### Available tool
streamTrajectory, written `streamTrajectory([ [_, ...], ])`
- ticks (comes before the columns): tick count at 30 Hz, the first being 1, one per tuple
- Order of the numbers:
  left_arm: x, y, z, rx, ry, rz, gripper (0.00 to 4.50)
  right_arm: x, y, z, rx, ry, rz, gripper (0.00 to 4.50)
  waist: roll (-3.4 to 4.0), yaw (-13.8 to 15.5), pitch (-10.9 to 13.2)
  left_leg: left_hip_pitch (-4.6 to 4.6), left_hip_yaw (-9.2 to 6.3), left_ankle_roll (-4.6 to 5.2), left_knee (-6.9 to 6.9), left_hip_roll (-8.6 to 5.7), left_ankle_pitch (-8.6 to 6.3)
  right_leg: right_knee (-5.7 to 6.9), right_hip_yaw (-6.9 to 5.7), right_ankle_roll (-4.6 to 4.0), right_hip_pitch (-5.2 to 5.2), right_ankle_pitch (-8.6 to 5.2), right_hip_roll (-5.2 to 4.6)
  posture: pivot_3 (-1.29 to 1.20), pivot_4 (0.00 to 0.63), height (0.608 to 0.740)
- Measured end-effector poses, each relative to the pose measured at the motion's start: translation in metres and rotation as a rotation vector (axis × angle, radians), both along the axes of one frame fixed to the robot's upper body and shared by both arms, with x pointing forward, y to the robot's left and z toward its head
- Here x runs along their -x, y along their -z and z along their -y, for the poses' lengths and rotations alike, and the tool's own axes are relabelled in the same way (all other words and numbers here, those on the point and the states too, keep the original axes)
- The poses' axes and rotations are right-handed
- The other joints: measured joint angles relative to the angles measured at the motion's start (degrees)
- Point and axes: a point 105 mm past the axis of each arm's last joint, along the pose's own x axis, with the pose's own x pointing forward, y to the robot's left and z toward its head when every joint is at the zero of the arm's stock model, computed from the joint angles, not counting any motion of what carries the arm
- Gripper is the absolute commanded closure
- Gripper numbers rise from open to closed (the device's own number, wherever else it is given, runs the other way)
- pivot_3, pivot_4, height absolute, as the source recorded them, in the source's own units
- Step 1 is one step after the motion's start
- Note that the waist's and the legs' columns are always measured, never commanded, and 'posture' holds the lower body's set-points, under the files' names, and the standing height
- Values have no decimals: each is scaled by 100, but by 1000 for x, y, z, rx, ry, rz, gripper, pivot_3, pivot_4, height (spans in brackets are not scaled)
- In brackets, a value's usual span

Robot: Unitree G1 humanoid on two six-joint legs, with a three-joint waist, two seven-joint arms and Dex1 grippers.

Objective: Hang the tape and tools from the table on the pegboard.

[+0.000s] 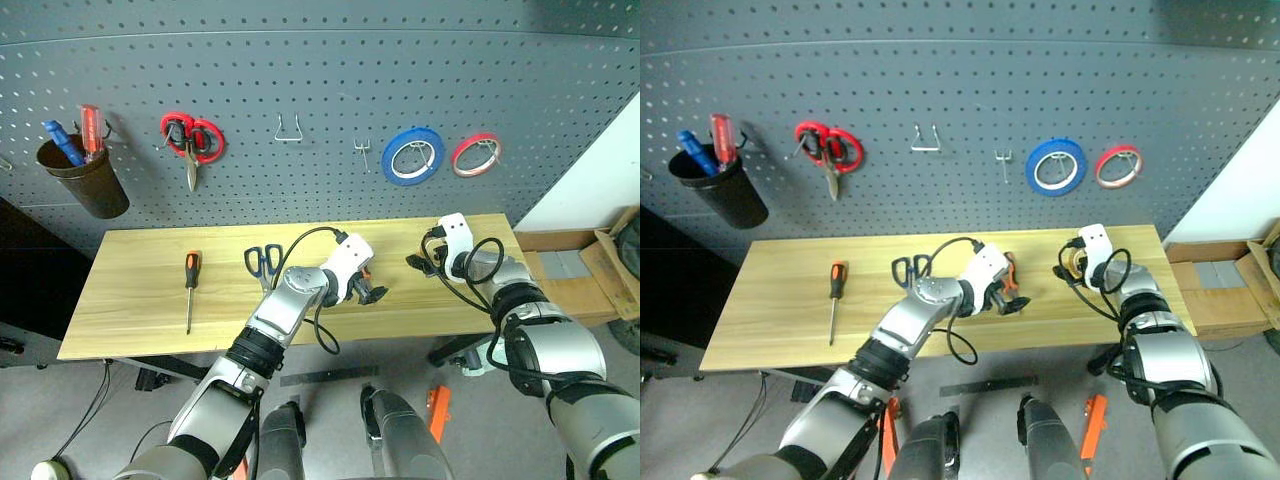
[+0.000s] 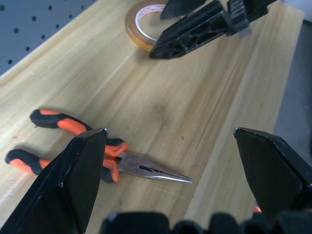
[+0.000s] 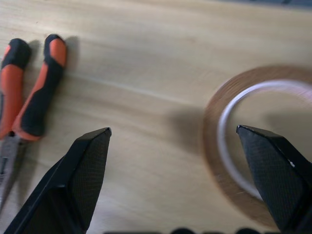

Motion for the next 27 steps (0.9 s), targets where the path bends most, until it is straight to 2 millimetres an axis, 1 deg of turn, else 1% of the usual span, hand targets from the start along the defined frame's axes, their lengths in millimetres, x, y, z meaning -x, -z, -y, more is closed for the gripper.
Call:
streamTrajectory([
  [4, 0, 0, -3, -7, -1, -1, 45, 4, 6, 0, -26, 13, -40, 0, 0, 2, 20, -8, 0, 0, 0, -3, 0, -1, 0, 7, -6, 0, -3, -4, 305, 740],
  [12, -1, -6, -6, -5, -5, 10, 45, 2, 6, 4, -22, 38, -30, 0, 3, 15, 73, -10, -1, 0, 3, -6, 0, -1, 0, 13, -6, 1, -5, 9, 342, 740],
  [21, -2, -14, -2, 18, -9, 30, 45, -6, -9, 6, -10, 50, 21, 0, 2, 23, 260, -22, -2, 0, 4, -6, 0, -4, 2, 20, -14, 1, -6, 2, 384, 740],
  [23, -3, -17, 0, 22, -2, 41, 45, -7, -11, 9, -6, 62, 34, 0, 2, 32, 303, -30, -3, -1, 4, -7, 0, -4, 3, 22, -20, 1, -8, 1, 386, 740],
  [27, -2, -18, 4, 30, 6, 41, 45, -8, -12, 11, -13, 77, 37, 0, 1, 33, 318, -39, 0, -2, 3, -9, -1, -5, 4, 35, -30, -7, -12, 8, 384, 740],
])
